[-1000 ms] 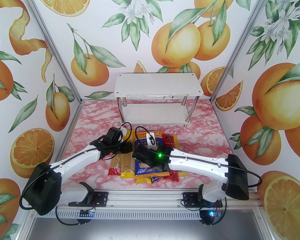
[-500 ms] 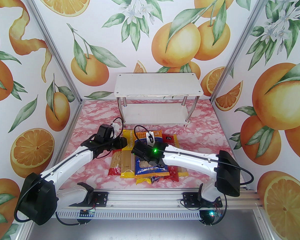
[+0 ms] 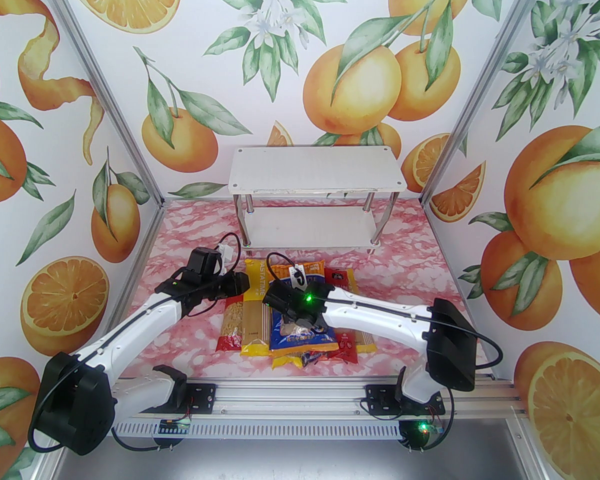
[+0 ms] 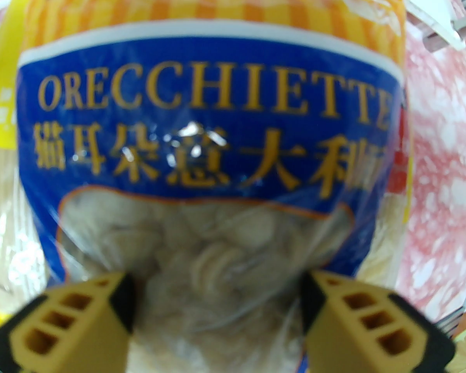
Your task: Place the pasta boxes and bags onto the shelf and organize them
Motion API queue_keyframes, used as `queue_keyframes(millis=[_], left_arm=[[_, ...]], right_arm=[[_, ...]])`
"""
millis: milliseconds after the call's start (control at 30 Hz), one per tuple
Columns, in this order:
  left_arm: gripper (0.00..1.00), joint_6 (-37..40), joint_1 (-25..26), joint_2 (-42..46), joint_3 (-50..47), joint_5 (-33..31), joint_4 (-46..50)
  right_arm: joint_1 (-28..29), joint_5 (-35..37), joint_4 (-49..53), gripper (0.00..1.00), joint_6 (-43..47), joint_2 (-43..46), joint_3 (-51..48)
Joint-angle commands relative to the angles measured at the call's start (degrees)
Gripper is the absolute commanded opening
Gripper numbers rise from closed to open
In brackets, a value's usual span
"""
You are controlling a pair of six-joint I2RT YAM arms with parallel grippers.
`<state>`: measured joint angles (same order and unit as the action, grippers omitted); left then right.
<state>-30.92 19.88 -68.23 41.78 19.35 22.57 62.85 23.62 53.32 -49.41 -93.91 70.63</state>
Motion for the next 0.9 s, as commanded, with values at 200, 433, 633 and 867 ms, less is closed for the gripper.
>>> queue_keyframes(millis=[200,433,633,867], left_arm=[[0.27,1.3,-0.9,0.9,1.5,0.8,0.0],[0.15,1.6,-1.4,0.8,2.0,1.0,0.0],[0.11,1.8,-1.4,0.6,2.9,1.0,-0.1],[0.11,2.0,-1.4,0.8,4.0,0.6,0.2]], right_arm=[[-1.4,-8.4,1.3,0.03,1.2,-0.5,-3.9],[-1.8,-6.0,0.5,0.0,3.6,2.9,-2.4],[-2.2,-1.8,-2.5,0.0,7.7,9.1,-0.7],[-2.9,2.5,-2.0,0.0,11.5,14.3,2.9]])
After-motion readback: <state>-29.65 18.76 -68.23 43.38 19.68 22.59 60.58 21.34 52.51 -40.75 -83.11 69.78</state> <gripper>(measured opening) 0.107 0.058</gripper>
